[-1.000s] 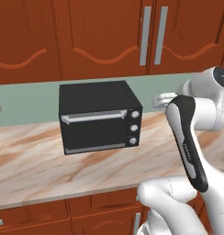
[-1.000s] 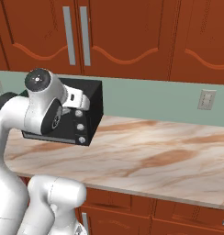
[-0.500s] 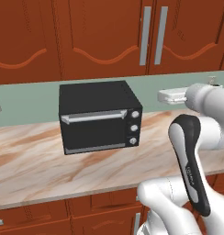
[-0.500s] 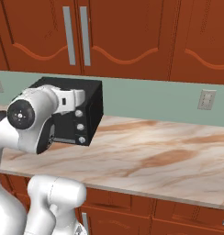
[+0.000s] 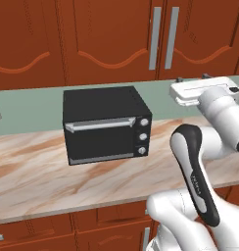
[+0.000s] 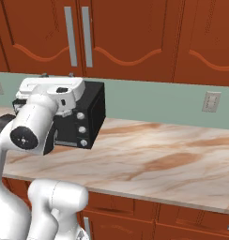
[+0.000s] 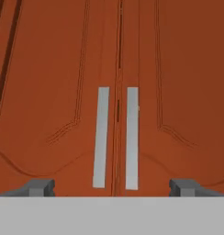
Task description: Move the mayonnaise and shaker from the cabinet to the dining counter.
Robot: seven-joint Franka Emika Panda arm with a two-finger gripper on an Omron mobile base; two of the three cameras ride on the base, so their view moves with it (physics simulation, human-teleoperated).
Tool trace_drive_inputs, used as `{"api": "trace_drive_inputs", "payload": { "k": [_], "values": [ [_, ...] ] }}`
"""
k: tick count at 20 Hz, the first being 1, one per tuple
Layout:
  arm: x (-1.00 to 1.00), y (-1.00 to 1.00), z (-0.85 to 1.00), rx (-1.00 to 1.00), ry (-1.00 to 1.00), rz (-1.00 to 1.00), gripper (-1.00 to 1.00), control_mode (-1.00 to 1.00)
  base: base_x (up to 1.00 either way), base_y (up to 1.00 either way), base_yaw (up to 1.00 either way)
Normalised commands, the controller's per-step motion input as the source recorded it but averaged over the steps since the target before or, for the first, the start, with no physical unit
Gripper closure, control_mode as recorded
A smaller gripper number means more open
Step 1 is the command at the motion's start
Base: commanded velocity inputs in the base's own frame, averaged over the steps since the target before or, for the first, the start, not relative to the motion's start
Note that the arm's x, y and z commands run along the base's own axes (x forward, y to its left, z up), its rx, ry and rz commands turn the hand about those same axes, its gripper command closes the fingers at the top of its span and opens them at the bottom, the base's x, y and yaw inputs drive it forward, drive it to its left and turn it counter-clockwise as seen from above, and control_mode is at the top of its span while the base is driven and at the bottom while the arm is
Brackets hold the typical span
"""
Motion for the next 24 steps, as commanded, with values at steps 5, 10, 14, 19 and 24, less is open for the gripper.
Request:
{"api": "trace_drive_inputs", "payload": {
  "k": [5, 10, 14, 19, 24],
  "values": [
    [0.15, 0.00, 0.38, 0.00, -0.20, -0.03, -1.00, -1.00, 0.00, 0.00, 0.00],
    [0.34, -0.09, 0.25, 0.01, -0.06, -0.03, -1.00, -1.00, 0.00, 0.00, 0.00],
    [0.48, -0.09, 0.16, 0.04, 0.00, -0.01, -1.00, -1.00, 0.00, 0.00, 0.00],
    [0.49, -0.10, 0.08, 0.03, 0.00, 0.00, -1.00, -1.00, 0.00, 0.00, 0.00],
    [0.44, -0.14, 0.06, 0.04, 0.00, 0.00, -1.00, -1.00, 0.00, 0.00, 0.00]
  ]
}}
